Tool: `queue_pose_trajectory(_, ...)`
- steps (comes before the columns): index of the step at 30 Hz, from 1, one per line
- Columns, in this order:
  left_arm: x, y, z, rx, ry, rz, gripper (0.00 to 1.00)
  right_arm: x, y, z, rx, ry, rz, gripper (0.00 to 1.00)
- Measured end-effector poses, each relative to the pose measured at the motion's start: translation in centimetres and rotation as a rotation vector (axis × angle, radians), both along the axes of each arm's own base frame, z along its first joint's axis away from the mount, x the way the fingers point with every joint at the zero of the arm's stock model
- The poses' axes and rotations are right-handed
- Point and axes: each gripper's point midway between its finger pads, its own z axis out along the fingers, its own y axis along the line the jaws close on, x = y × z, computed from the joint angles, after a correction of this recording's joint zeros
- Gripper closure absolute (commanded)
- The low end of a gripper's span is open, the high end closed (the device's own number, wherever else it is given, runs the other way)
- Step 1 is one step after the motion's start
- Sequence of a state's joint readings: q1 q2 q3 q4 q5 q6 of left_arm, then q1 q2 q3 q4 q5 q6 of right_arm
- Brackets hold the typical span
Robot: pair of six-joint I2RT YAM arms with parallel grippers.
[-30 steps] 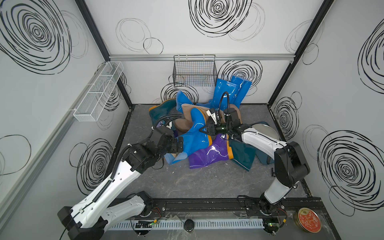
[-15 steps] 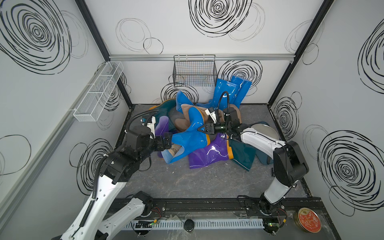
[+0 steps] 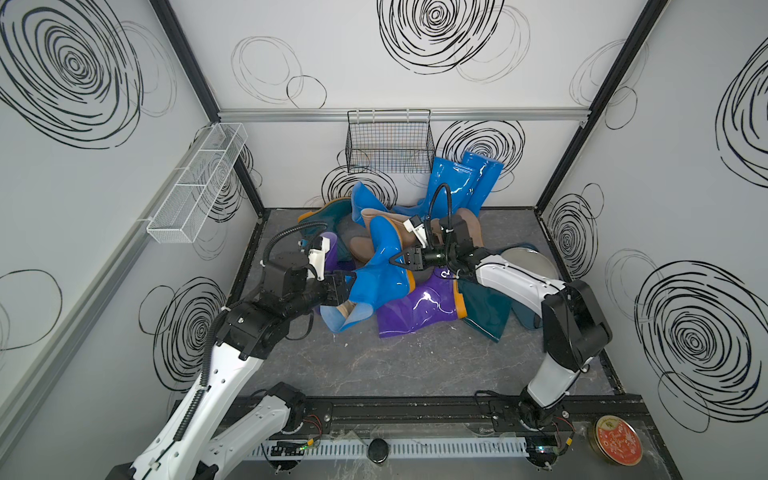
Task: Match and arrange rain boots in pairs
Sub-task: Place the rain boot at the center of the board.
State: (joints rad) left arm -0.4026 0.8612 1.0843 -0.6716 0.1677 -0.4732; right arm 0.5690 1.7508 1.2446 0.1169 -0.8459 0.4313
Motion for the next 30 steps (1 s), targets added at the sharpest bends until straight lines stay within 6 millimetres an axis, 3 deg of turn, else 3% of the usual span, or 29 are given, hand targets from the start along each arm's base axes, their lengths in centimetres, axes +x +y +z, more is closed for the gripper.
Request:
queue_pose_trajectory(2,0.0,-0.1,0.0,-0.013,0.010,0.004,0.93,-0.1,0.4,-0.4,-0.005,0.008,0.006,0.60)
queue_pose_trajectory(4,0.0,-0.1,0.1,-0.016,0.023,0.007,0.99,-0.3,0.9,-0.9,-0.016,0.019,0.012,0.48)
queue_pose_trajectory(10,0.0,-0.1,0.4,-0.005,0.085,0.018,1.00,-0.7,3.1,-2.9,-0.102,0.032,0.018,0.31)
queue_pose_trajectory(16,-0.3,-0.1,-2.9,0.071,0.242,0.018,1.00,0.0,3.0,-3.4,-0.170,-0.006,-0.041,0.20)
queue_pose_trajectory(19,-1.4,-0.3,-4.7,0.130,0.325,0.004,1.00,0.5,2.7,-3.4,-0.200,-0.031,-0.072,0.18)
queue_pose_trajectory(23,-2.3,-1.3,-4.8,0.165,0.332,-0.038,1.00,0.6,2.6,-3.4,-0.225,-0.059,-0.089,0.18)
queue_pose_trajectory(30,-0.6,-0.1,-5.5,0.159,0.343,0.032,1.00,-0.3,3.3,-3.5,-0.238,-0.068,-0.066,0.19)
